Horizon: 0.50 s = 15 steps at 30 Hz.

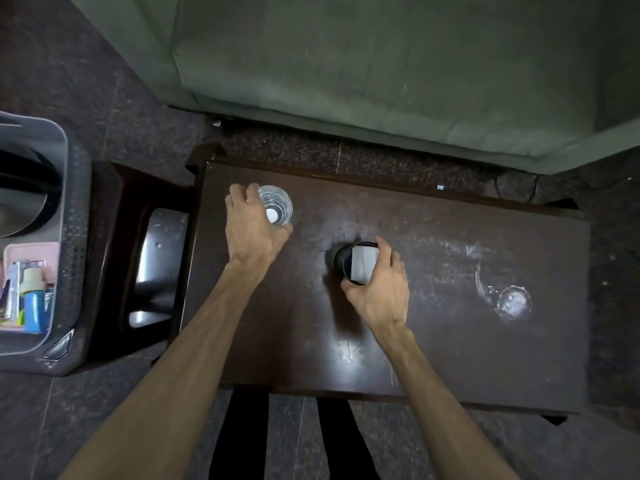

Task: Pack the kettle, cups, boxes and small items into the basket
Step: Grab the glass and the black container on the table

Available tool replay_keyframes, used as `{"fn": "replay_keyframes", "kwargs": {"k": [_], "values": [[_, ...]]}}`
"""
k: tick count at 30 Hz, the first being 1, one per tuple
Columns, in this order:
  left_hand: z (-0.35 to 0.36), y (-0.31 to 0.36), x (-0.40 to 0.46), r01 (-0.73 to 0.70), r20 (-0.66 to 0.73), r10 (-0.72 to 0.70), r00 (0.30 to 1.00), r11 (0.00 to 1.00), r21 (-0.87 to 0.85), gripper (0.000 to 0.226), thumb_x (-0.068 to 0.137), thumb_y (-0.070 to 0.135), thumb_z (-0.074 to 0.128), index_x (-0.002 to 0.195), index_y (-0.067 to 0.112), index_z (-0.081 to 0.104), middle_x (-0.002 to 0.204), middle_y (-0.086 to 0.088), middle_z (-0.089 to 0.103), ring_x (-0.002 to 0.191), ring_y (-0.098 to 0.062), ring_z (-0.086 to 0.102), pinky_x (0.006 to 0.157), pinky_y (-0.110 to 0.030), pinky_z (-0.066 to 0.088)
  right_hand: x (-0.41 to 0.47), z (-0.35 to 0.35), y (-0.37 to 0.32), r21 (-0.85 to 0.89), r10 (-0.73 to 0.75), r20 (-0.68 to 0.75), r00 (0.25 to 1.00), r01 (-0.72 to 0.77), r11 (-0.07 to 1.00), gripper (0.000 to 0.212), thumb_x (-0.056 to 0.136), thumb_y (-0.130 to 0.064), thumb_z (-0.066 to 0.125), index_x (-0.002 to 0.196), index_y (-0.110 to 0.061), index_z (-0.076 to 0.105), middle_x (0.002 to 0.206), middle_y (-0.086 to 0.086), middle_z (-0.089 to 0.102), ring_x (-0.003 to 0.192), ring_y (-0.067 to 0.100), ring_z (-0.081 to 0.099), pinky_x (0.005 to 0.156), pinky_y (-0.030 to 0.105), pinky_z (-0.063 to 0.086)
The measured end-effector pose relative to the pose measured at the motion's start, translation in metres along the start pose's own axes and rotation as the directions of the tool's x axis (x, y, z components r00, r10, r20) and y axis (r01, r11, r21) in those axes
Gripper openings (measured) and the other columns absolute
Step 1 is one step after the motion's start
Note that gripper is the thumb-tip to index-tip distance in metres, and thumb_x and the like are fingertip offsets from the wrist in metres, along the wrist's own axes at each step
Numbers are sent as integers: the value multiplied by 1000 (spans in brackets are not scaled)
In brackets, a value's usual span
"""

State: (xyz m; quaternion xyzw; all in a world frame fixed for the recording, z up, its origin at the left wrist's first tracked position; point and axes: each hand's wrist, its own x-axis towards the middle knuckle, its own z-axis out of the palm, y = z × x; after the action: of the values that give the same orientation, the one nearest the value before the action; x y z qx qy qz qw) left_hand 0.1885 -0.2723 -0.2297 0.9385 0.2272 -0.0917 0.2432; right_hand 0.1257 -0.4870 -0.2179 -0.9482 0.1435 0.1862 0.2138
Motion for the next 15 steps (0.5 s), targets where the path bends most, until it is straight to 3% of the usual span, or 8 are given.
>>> {"fn": "replay_keyframes", "kwargs": {"k": [10,15], "values": [[22,5,-80,-101,43,101,994,995,6,76,64,34,89,128,6,59,122,-13,54,109,-31,56,83,-42,57,-11,3,5,1,-102,7,995,102,995,97,62,-30,91,144,-17,41,138,8,58,125,29,56,95,41,54],[31,2,-117,-90,106,86,991,996,27,79,64,31,88,133,6,58,124,-12,54,112,-31,56,83,-43,57,-31,9,14,1,-106,18,994,106,994,97,58,-26,90,144,-15,46,138,9,59,124,30,58,98,38,52]]}}
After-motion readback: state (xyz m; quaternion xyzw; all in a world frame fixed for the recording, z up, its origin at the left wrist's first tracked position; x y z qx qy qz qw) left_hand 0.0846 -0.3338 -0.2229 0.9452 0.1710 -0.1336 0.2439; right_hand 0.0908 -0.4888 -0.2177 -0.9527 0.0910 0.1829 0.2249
